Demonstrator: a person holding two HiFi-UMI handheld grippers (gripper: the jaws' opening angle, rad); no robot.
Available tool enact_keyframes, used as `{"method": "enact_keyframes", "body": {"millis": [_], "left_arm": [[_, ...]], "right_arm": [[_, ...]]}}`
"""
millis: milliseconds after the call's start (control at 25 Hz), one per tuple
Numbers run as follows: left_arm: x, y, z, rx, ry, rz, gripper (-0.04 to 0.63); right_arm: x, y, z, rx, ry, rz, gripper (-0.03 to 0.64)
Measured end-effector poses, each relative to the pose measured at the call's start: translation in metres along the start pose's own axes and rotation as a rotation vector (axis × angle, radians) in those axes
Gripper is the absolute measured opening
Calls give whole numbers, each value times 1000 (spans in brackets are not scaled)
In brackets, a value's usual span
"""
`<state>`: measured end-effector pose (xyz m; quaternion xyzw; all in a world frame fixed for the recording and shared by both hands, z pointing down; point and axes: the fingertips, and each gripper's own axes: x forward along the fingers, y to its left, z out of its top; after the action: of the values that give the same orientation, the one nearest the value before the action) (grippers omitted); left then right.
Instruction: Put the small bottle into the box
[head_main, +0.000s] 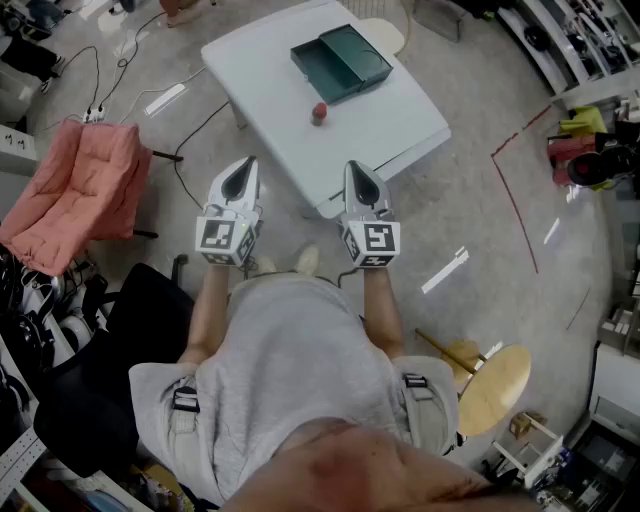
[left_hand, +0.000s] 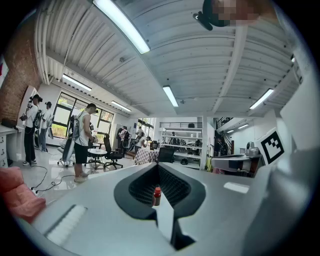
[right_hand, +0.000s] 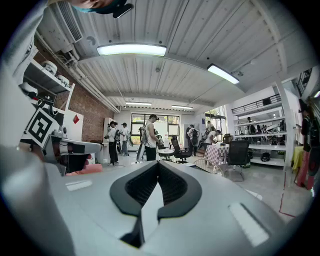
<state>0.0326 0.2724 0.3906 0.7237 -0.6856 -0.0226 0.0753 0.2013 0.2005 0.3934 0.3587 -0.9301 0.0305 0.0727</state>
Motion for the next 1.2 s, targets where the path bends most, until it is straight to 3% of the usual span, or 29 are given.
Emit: {"method": "enact_keyframes", "body": {"millis": [560, 960, 1200], "left_arm": [[-22, 16, 3, 0, -5, -16, 12], [-62, 50, 23, -10, -64, 13, 12], [-55, 72, 16, -15, -57, 22, 12]], "right_arm": [[0, 35, 1, -20, -7, -6, 3], [21, 91, -3, -26, -7, 41, 3], [47, 102, -5, -23, 2, 60, 3]]}}
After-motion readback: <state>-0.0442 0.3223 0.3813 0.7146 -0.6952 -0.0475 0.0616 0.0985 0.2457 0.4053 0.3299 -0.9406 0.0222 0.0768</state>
